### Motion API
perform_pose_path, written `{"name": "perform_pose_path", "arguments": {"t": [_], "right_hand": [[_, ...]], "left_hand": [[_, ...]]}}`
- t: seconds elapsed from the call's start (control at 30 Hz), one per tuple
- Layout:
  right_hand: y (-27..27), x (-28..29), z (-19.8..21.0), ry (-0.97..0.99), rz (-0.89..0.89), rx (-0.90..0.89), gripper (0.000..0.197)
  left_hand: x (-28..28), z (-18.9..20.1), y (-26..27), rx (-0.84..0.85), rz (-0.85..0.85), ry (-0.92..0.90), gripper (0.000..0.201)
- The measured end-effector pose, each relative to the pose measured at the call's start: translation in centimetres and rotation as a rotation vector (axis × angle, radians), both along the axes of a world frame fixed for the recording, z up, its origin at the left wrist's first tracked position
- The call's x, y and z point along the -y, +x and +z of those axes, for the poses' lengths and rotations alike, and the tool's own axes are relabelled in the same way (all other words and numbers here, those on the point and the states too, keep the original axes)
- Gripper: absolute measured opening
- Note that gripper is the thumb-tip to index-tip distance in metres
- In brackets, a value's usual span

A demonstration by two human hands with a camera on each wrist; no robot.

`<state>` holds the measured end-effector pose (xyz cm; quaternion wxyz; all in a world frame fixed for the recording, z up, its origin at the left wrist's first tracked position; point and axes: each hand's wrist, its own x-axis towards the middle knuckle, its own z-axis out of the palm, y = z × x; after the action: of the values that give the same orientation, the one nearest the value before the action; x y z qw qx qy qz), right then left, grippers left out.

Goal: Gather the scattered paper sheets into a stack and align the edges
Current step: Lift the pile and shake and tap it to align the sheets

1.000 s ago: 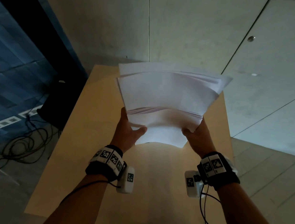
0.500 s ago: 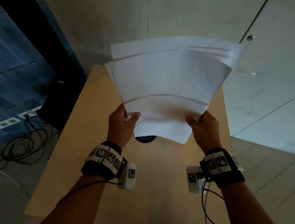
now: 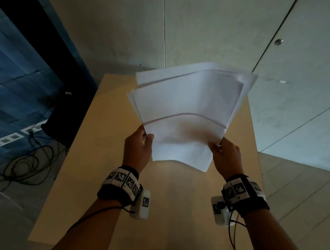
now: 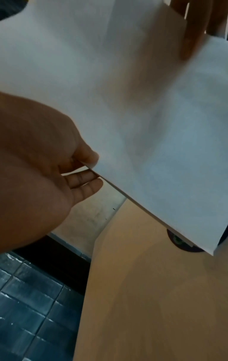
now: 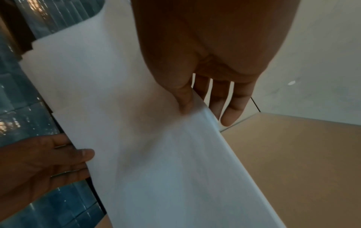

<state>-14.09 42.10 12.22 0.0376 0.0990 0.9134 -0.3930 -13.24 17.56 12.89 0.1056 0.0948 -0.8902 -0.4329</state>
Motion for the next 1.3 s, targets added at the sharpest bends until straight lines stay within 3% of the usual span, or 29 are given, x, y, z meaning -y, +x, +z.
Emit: {"name": "perform_pose_path", "arguments": {"t": [0.2,0.37,0.53,0.67,0.83,0.97,1.2,1.3], "right_hand": [[0.0,0.1,1.9,-0.006,0.046,-0.031,0.023],[-0.1,-0.3,1.5,-0.055,0.089,0.112,0.049],[0.1,0.1,1.9,-0.152,0.068,0.04,0.047],[0.1,0.3,1.5,-0.17,0.058,0.033,0.05],[-0.1,0.7,1.1,-0.172,0.069,0.046,0.041],[-0.6,0.6,1.5,-0.099,0.063,0.019,0.029],[-0.4,1.0,4.3,-0.131,0.0,-0.152,0.025],[0.1,1.1,4.0,-0.152,-0.011,-0.151,0.028]], "left_hand": [[0.3,0.9,0.2,-0.066,0.014,0.025,0.017],[0.7,-0.2,0.4,0.143,-0.025,0.116,0.059],[0.7,-0.6,0.3,0.137,-0.008,0.131,0.054],[0.5,-0.2,0.5,0.179,-0.005,0.169,0.061],[0.1,-0.7,0.3,0.26,-0.017,0.048,0.041],[0.1,-0.2,-0.2,0.137,-0.037,0.04,0.021],[-0.1,2.1,-0.7,-0.069,0.001,0.041,0.01],[0.0,1.8,-0.6,-0.056,-0.017,0.112,0.01]]}}
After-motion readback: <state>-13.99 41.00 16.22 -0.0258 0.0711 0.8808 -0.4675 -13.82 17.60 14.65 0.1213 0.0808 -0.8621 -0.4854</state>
